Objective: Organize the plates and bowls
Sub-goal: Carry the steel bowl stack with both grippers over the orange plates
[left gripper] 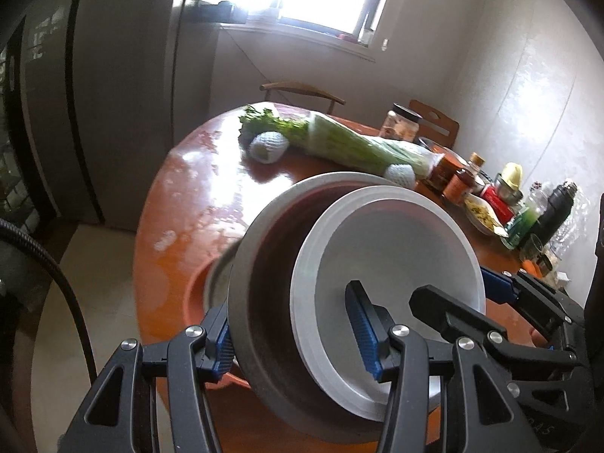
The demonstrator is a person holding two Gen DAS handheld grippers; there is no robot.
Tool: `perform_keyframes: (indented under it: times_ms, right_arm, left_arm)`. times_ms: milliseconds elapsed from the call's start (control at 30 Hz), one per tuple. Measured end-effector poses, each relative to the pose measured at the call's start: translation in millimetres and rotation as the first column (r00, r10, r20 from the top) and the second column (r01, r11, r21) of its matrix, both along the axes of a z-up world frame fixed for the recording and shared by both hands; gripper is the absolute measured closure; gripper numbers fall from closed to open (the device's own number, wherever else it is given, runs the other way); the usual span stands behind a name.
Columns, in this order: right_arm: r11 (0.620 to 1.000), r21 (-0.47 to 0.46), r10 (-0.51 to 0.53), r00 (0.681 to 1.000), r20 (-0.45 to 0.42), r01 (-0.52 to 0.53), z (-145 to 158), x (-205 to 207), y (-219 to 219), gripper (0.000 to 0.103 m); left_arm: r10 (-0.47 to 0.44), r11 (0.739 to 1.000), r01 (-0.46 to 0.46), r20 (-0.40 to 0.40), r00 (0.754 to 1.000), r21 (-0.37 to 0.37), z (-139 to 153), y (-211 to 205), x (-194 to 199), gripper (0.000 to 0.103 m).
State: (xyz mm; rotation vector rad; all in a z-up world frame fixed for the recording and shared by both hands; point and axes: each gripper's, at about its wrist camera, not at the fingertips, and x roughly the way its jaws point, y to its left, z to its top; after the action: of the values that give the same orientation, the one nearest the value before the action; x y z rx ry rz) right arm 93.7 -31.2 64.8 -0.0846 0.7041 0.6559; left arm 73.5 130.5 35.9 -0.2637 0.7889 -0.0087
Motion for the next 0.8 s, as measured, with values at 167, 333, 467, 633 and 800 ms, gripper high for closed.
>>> perform_keyframes:
  times_ms: [167,333,467,633,800]
  right_arm:
    - [1.000,-0.001,0.024,1.000,0.009,-0.024,4,10,14,0.046]
    - [0.999,0.002,0.038,0.999,0.006,-0.038,3,16,22,0.046]
    - [0.999,0.008,0.041,0.999,-0.007,-0.041,-1,20,25,0.046]
    - [0.999,0.004,0.042,0.999,-0.026,-0.042,-10,22,27,0.046]
    - [0.999,-0.004,0.045,0.998,-0.045,-0.046,-20,24,30,0.046]
  left_arm:
    - [0.019,1.000,-0.019,0.003,1.000,0.007,4,10,5,0.051]
    - [0.034,0.999,-0.034,-0.003,0.999,0.012,2,17,10,0.051]
    - [0.037,0.999,-0.037,-0.014,0.999,0.009,-4,20,12,0.051]
    - [0.039,0.999,-0.039,-0.033,0.999,0.004,-14,22,16,0.051]
    - [0.041,0.999,-0.042,-0.052,0.998,-0.007,-25,25,20,0.051]
